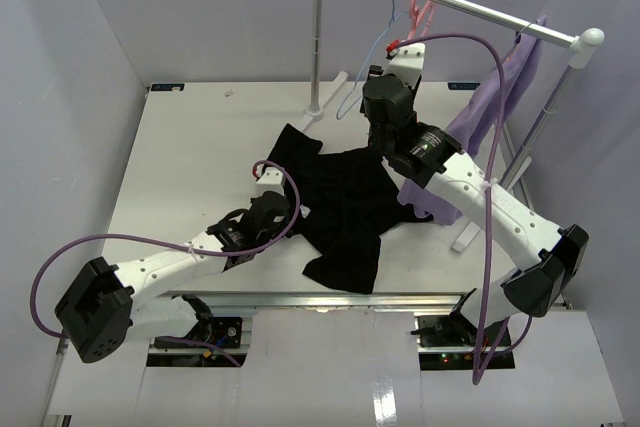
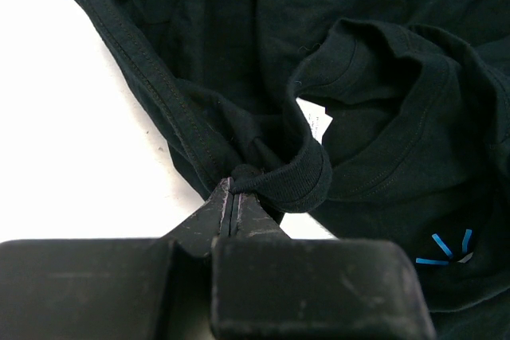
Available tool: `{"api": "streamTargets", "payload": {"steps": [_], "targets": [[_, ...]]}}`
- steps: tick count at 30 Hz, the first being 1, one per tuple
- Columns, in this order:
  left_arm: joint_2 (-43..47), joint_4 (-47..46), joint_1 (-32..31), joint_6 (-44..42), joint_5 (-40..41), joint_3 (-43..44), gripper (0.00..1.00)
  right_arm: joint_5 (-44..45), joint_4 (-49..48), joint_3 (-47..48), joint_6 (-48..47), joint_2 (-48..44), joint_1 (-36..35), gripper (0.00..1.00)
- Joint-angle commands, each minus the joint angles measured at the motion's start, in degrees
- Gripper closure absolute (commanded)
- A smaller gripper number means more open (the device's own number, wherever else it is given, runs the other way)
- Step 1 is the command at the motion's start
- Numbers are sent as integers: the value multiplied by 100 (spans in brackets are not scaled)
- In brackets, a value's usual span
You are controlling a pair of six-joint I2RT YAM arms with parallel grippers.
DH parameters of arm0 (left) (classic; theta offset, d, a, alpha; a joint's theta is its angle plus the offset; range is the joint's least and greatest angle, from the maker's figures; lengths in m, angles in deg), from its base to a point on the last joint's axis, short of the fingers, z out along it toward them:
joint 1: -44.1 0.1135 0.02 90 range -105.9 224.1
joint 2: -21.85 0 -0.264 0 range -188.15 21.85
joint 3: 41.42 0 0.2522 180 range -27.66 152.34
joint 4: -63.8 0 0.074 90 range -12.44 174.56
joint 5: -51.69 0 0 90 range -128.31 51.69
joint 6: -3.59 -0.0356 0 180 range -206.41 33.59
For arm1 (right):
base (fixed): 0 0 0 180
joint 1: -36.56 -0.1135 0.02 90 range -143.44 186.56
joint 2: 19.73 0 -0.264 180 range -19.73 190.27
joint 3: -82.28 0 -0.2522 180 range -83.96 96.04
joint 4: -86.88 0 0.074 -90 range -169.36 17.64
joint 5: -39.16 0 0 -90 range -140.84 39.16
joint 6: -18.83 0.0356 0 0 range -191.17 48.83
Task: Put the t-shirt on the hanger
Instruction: Pick up the hanger from the clothesline.
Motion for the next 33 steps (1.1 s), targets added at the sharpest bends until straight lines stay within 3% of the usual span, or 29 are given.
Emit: {"api": "streamTargets", "payload": {"steps": [1,3,7,13,16,17,19,33], "targets": [[57,-129,-27,-27,-18,7,100,274,-175,69,-281,-135,-6,49],[51,-135,-27,-33,-37,20,100,324,-55,145,-308,-91,-6,50],[90,-146,-36,-24,-59,-5,100,425,-6,244,-524,-80,-2,68],[119,-146,-31,-19,-92,-13,100,367,34,304,-642,-110,111,66],[168,-138,-36,-15,-92,-22,100,247,99,252,-591,-54,196,70],[183,-145,-28,-8,-92,-30,100,185,122,252,-583,15,204,86],[174,-166,-30,-7,-101,-39,100,215,250,352,-575,118,222,92],[88,-208,-35,-15,-93,-38,100,60,46,1031,-1568,-288,223,92]]}}
